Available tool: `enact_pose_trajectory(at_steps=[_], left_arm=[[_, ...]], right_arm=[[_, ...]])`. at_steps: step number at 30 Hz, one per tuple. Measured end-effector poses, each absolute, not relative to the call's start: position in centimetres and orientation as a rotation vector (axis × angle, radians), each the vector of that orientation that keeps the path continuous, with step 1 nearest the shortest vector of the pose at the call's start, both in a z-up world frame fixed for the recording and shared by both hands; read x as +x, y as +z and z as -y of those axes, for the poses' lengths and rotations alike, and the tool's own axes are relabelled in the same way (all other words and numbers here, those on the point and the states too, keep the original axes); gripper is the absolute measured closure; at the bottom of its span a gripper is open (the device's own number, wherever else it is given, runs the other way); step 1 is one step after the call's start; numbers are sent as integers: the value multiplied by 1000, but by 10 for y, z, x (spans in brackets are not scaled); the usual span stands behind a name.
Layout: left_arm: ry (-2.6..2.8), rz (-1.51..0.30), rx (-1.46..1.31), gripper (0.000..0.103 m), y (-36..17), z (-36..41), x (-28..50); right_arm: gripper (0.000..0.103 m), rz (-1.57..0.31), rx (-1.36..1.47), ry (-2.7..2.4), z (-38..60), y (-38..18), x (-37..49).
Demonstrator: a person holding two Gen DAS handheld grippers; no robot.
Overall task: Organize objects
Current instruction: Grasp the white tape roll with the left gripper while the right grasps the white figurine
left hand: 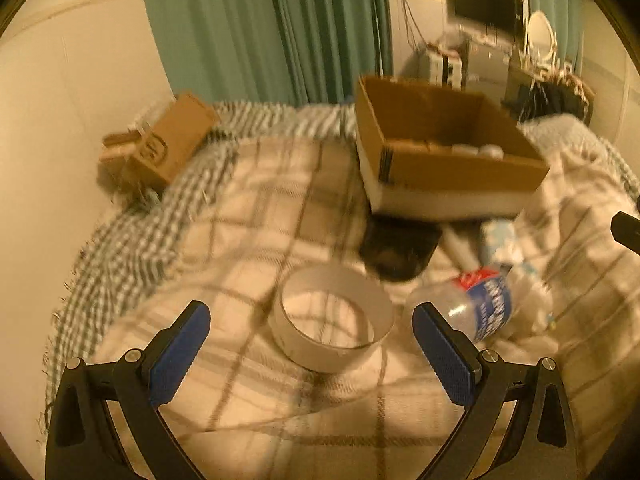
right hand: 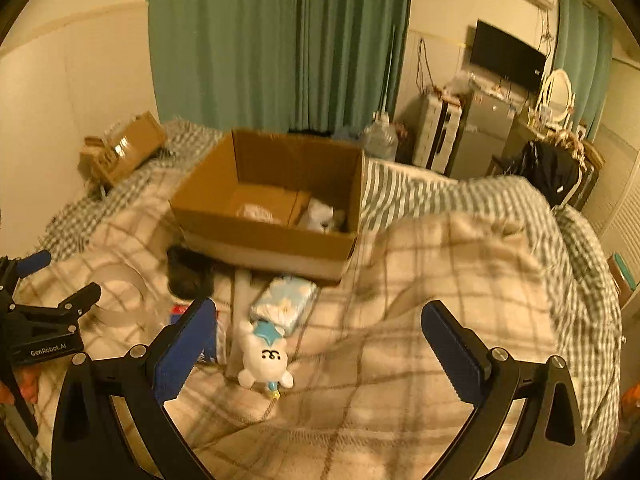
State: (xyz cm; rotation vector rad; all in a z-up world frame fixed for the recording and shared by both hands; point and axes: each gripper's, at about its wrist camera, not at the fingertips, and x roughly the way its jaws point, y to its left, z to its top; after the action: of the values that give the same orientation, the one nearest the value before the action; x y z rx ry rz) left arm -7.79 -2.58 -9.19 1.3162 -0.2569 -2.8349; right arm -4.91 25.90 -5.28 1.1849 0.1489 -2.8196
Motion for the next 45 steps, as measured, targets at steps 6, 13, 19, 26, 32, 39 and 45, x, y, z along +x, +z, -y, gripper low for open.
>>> enact_pose_trajectory(at_steps=[6,13,19,26,32,39,45], left_arm=[[-2747,344,1474,0,-122,18,-89],[-2686,303,1624,0,-136,23,-116],[-2725,294,1643,15,-143,18,-125],[-2856,197,1476,16,-118,22,-105],[-2924,94,1379,16,-97,29,-96],[-2937,76,1363,16,-88,30,-91],[-2964,65,1332,15,-72,26,-77]], right_arm=[[0,-200,1336,-2741,-249,-89,-70],[0,-230,1416,-2687,-242,-109,-80],[0,-249,1458,-2677,-240,-115,-84],[7,-291,1526,-2635,-234,-128,-89],[16,-333,1610,-2539,-220,-150,-100],[52,-356,1664,-2454,-208,-168,-111],[55,-322,1569,-2526,-214,-148,-97]])
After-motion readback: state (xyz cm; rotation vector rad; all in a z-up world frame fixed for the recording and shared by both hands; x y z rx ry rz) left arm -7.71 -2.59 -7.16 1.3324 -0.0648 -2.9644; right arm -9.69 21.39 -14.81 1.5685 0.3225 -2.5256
